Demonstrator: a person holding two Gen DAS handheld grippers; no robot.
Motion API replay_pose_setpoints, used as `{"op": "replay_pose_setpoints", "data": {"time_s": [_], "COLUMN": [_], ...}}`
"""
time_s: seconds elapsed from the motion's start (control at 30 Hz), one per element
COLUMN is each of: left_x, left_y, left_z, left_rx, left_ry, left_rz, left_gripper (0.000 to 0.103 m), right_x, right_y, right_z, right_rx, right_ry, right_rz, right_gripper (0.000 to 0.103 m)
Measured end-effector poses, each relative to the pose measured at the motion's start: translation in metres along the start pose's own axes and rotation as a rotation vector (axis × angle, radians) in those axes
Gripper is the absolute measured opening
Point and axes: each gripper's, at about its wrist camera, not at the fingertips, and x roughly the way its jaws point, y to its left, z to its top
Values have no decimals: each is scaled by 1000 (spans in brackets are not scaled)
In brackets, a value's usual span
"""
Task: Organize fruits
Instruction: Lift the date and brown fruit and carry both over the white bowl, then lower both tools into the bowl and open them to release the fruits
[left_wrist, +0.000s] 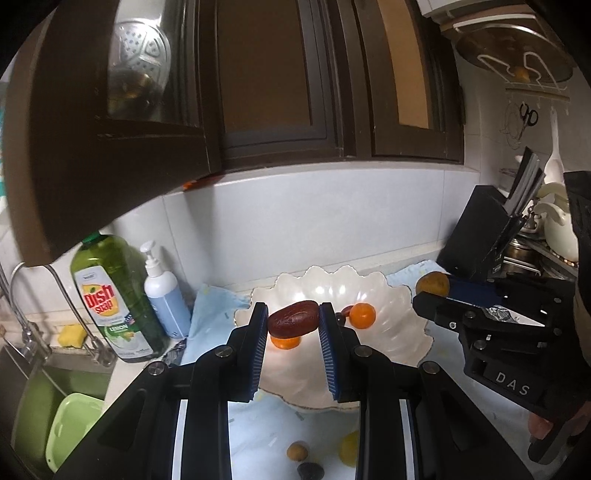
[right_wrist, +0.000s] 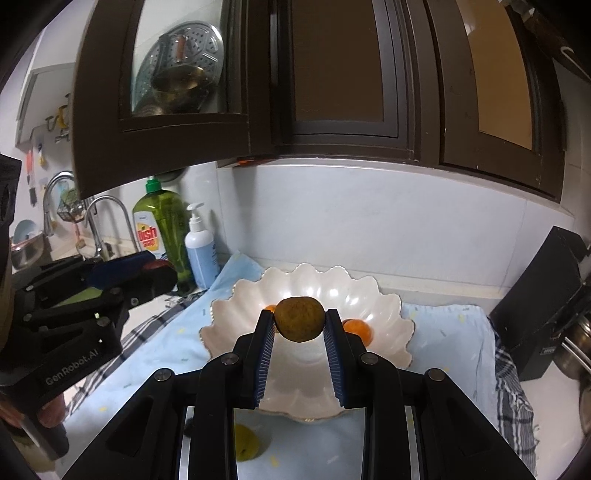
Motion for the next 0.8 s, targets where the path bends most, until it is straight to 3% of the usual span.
{"op": "replay_pose_setpoints", "data": {"time_s": [0.8], "left_x": [118], "left_y": [3], "left_z": [-10], "left_rx": [-1], "left_ry": [206], "left_rz": [-11], "left_gripper": [28], "right_x": [99], "right_y": [-40], "right_z": [-9], "right_rx": [77], "right_ry": [191], "right_rz": [-31], "right_gripper": [29]}}
